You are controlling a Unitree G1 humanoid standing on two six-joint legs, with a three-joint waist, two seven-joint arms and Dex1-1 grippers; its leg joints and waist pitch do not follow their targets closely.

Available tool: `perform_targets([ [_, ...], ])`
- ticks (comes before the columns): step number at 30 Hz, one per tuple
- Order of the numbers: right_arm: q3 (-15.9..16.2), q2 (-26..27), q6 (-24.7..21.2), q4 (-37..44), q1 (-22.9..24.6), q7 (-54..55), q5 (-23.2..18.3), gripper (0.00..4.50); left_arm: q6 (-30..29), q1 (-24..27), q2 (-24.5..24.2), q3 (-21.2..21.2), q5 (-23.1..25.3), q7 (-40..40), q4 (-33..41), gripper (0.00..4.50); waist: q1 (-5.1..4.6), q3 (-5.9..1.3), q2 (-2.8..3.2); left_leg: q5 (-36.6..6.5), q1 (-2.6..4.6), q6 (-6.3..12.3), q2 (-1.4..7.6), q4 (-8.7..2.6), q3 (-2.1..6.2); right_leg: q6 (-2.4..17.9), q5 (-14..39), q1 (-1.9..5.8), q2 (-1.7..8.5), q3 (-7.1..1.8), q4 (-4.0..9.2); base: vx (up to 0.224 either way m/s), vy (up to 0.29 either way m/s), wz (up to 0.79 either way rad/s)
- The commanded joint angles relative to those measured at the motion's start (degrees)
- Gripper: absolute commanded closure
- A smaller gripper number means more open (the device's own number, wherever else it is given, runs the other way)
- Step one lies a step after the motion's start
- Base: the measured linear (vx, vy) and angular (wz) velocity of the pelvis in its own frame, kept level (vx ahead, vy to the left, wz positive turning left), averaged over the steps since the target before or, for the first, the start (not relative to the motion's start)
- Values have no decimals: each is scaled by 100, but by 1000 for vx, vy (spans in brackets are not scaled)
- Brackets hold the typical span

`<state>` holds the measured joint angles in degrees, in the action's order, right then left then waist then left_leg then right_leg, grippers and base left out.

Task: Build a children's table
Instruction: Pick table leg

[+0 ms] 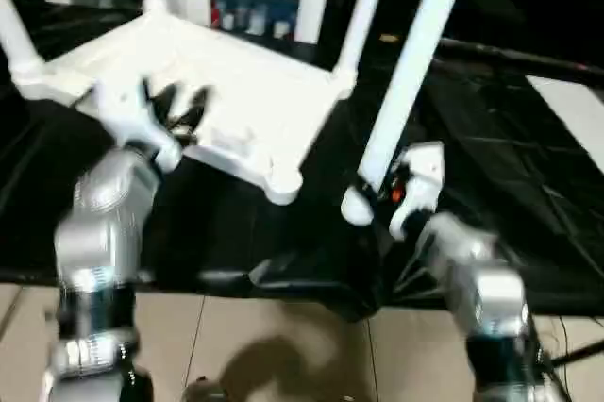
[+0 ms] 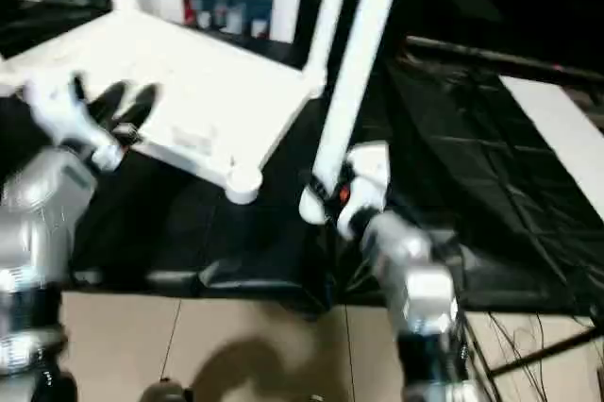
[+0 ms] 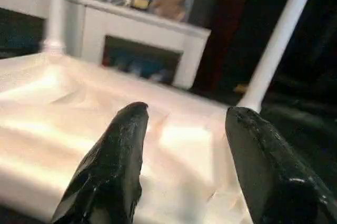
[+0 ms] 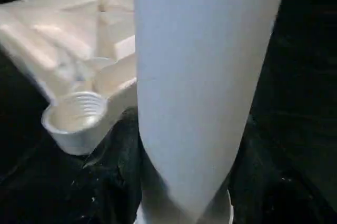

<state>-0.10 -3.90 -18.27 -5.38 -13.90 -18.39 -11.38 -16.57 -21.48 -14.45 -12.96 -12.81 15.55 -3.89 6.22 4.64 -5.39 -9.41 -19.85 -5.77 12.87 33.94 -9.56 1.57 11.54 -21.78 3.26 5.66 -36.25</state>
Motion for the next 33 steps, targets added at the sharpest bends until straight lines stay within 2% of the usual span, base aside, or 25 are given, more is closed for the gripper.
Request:
perform_targets([
  [1, -82, -44, 298, -48, 51, 151, 131, 264, 220, 92, -120, 487, 343, 39, -63, 181, -97, -328, 235, -3334, 407, -315, 44, -392, 69, -131, 3990, 81, 412, -161, 924, 0, 0, 0],
  [4, -116, -110, 489, 6, 184, 202, 281, 264, 392, 216, -125, 726, 554, 2, -151, 181, -230, -235, 463, -4311, 716, -154, 179, -454, 165, -120, 3857, 262, 244, 352, 1077, 0, 0, 0],
  [5, -200, -73, 500, 52, 231, 247, 275, 264, 381, 225, -56, 709, 581, -52, -143, 181, -178, -262, 590, -5062, 295, -142, 516, -986, 214, 145, 2393, 754, 217, 258, 24, -44, 26, -22],
  [6, -243, -52, 499, 68, 250, 272, 263, 264, 371, 229, -25, 704, 595, -73, -143, 181, -80, -257, 608, -5412, 230, -120, 510, -1144, 124, 177, 1366, 759, 173, 152, -370, -44, 26, -22],
  [7, -261, -43, 490, 81, 262, 285, 261, 264, 358, 239, -7, 704, 612, -84, -135, 181, -102, -238, 459, -5231, 657, -40, 425, -933, 90, 278, 2168, 437, 303, -212, -65, 0, 0, 0],
  [8, -270, -37, 485, 88, 269, 293, 260, 264, 352, 244, 2, 704, 621, -91, -130, 181, -188, -185, 294, -4891, 663, -136, 159, -552, 39, 354, 3588, 284, 393, -282, 526, 98, -75, -14],
  [9, -267, -19, 480, 115, 287, 304, 241, 264, 343, 272, 51, 685, 663, -101, -103, 181, -5, -263, 309, -2612, 325, 105, -155, 162, -87, 11, 5566, 561, 949, -544, 1061, 98, -75, -14],
  [10, -267, -19, 480, 115, 287, 304, 241, 264, 343, 272, 51, 685, 663, -101, -103, 181, 9, -348, 155, -1725, 30, 291, -163, 324, -25, -76, 5610, 789, 1009, -725, 998, 103, -58, -26],
  [11, -263, -13, 478, 117, 287, 308, 235, 264, 342, 279, 58, 681, 669, -101, -97, 181, 149, -402, 218, -953, -187, 476, -155, 297, 66, 144, 4838, 962, 975, -840, 910, 115, -35, -1],
  [12, -174, 25, 529, 76, 260, 311, 214, 264, 352, 354, 90, 659, 705, -125, -35, 181, 143, -406, 213, -778, -209, 509, -164, 227, 70, 287, 4367, 962, 866, -764, 870, 115, -35, -1],
  [14, -58, 64, 624, -103, 141, 256, 208, 264, 342, 449, 83, 595, 687, -208, 83, 181, -24, -569, 476, -374, 6, 578, -28, -293, 160, 622, 1628, 862, 267, -236, 529, 112, 8, 0],
  [15, -58, 64, 624, -103, 141, 256, 208, 264, 342, 449, 83, 595, 687, -208, 83, 181, -24, -569, 476, -374, 6, 578, -28, -293, 160, 622, 1628, 862, 267, -236, 529, 128, 23, -3],
  [17, -27, 74, 642, -183, 83, 233, 208, 264, 317, 486, 65, 570, 677, -242, 138, 181, -378, -675, 566, -154, 846, 1699, 428, -410, 708, 723, 510, 221, 170, -28, -1, 191, -17, 1],
  [19, -21, 69, 673, -253, 43, 210, 199, 264, 328, 518, 44, 590, 667, -297, 167, 181, -502, -642, 391, -94, 1067, 2600, 663, -393, 905, 572, 541, -115, 374, -171, -228, 175, -33, 3],
  [20, 47, 88, 709, -359, -30, 182, 233, 264, 329, 600, -2, 559, 632, -318, 239, 181, -460, -577, 265, -78, 796, 2621, 330, -254, 610, 661, -47, 46, 558, -369, 21, 148, -72, 5],
  [21, 89, 116, 742, -426, -78, 153, 265, 264, 353, 658, -24, 523, 622, -341, 264, 181, -172, -657, -5, -450, -213, 2095, -629, 331, 57, 864, -793, 1146, 580, -898, 411, 148, -72, 5],
  [22, 126, 148, 770, -481, -116, 118, 299, 264, 386, 707, -33, 471, 618, -362, 262, 181, -1, -563, 140, -686, -466, 1387, -403, 648, 242, 1048, -302, 1265, 1130, -1195, 685, 153, -47, 15],
  [24, 114, 149, 784, -491, -109, 107, 312, 264, 397, 689, -13, 464, 657, -376, 217, 181, -20, -558, 210, -115, -666, 764, -333, 454, 309, 1021, -762, 1330, 714, -823, 558, 140, -20, 11],
  [26, 106, 149, 788, -494, -106, 102, 318, 264, 397, 681, -1, 463, 678, -378, 210, 181, -110, -621, 520, 507, -178, 901, -76, -185, 360, 526, -400, 1106, 266, -169, 464, 141, 5, -3],
  [27, 95, 147, 794, -497, -102, 99, 319, 264, 386, 667, 9, 472, 691, -372, 207, 181, -371, -702, 718, 926, 628, 2142, 389, -271, 1024, 97, 329, 337, -93, 107, -339, 154, 16, -6],
  [28, 90, 148, 805, -498, -93, 101, 318, 264, 367, 658, 24, 477, 691, -352, 211, 181, -398, -804, 595, 1695, 1139, 3104, 647, -45, 1309, -198, 1238, -251, 84, -28, -610, 196, 0, -3],
  [30, 90, 159, 815, -471, -61, 125, 316, 264, 334, 650, 39, 483, 660, -299, 206, 181, -331, -744, 509, 3574, 752, 3305, 362, 29, 988, -734, 246, -464, 173, -208, -709, 138, -17, -5],
  [31, 104, 153, 829, -473, -55, 146, 301, 264, 316, 652, 34, 493, 639, -290, 210, 181, -311, -755, 310, 4279, 520, 3029, 51, 184, 647, -834, -1005, -502, 327, -433, -320, 0, 0, 0],
  [32, 114, 137, 834, -466, -52, 166, 291, 264, 300, 641, 22, 518, 633, -278, 212, 181, -271, -721, 21, 2307, -4, 2257, -664, 405, 184, -1077, -2124, -190, 601, -770, 232, -191, 56, 2],
  [33, 118, 131, 835, -465, -52, 170, 288, 264, 297, 637, 18, 526, 634, -276, 213, 181, -150, -657, -39, 648, -315, 1906, -718, 678, 270, -1074, -1773, 88, 1215, -1248, 523, -191, 56, 2],
])
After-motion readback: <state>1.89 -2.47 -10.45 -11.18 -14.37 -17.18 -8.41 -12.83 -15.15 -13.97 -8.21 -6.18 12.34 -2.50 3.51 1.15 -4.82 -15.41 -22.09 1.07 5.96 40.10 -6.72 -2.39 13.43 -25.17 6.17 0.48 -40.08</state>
